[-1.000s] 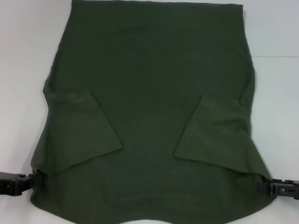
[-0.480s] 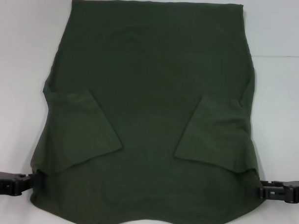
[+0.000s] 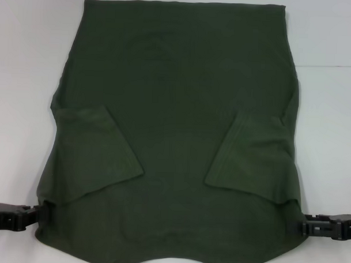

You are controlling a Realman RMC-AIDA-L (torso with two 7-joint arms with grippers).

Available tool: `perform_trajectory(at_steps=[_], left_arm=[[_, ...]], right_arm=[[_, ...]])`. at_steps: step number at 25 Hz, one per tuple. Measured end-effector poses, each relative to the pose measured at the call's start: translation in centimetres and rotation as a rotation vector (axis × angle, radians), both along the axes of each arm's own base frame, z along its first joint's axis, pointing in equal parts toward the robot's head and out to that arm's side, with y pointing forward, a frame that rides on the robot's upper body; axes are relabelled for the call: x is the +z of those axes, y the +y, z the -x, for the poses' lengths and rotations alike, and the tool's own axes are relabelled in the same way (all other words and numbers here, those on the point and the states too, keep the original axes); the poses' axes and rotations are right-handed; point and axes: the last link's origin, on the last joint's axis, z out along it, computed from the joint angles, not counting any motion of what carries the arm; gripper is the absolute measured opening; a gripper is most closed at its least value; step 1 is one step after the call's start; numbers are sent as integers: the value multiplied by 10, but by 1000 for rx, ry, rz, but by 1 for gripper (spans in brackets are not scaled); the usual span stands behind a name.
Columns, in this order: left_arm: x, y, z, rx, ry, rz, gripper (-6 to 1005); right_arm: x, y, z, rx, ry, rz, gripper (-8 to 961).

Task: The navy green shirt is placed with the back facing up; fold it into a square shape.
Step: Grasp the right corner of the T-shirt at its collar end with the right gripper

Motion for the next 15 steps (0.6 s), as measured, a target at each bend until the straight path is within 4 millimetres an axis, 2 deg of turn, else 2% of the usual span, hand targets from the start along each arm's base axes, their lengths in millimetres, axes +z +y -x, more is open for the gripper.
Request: perform_trajectory(at_steps=[15], left_arm=[[1,1,0,-1,-3,-7,21]], right_arm=[[-3,5,-4,-59,-43,24,751]])
